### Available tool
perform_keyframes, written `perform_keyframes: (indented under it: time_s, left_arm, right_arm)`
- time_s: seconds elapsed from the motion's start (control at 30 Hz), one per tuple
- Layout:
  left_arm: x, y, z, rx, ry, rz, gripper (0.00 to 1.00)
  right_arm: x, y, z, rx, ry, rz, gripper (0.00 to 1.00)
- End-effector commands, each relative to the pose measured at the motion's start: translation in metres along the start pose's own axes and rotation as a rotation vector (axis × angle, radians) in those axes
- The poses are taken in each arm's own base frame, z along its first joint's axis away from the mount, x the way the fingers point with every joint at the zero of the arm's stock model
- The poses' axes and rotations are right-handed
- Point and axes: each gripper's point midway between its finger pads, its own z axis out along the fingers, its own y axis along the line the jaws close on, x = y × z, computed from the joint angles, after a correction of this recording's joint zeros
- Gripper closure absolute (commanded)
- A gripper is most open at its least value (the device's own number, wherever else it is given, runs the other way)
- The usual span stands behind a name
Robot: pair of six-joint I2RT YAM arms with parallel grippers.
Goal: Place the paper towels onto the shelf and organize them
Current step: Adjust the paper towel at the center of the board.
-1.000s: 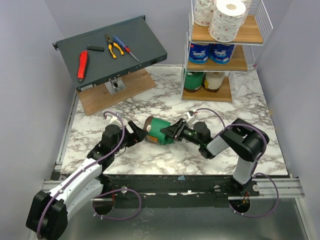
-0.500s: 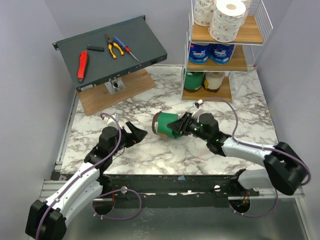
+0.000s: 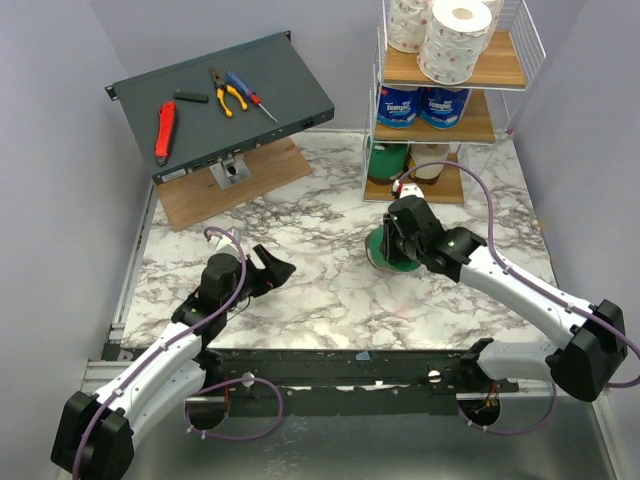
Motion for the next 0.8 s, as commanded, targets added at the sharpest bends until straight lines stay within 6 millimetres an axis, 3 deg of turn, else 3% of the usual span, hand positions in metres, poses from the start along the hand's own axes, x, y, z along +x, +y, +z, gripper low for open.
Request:
perform_keyframes:
  time_s: [0.0, 0.23, 0.33, 0.6, 0.77]
  left_arm:
    - [0.005, -0.004, 0.002, 0.035, 0.014, -0.004, 0.16]
    - [0.007, -0.006, 0.002, 0.049, 0.024, -0.007, 0.16]
    - [0.008, -0.006, 0.002, 0.052, 0.026, -0.006, 0.16]
    - [0.011, -0.007, 0.004, 0.063, 0.042, -0.012, 0.16]
    - [0.014, -0.006, 0.006, 0.066, 0.051, -0.018, 0.16]
  right_arm:
    - [0.024, -0.038, -0.015, 0.18, 0.156, -0.171, 0.74]
    - [0.026, -0.054, -0.018, 0.275, 0.219, -0.263, 0.74]
    - [0.025, -0.055, -0.017, 0.284, 0.225, -0.273, 0.74]
    - [0.048, -0.051, -0.001, 0.247, 0.282, -0.276, 0.73]
    - [0.051, -0.049, 0.001, 0.244, 0.296, -0.256, 0.65]
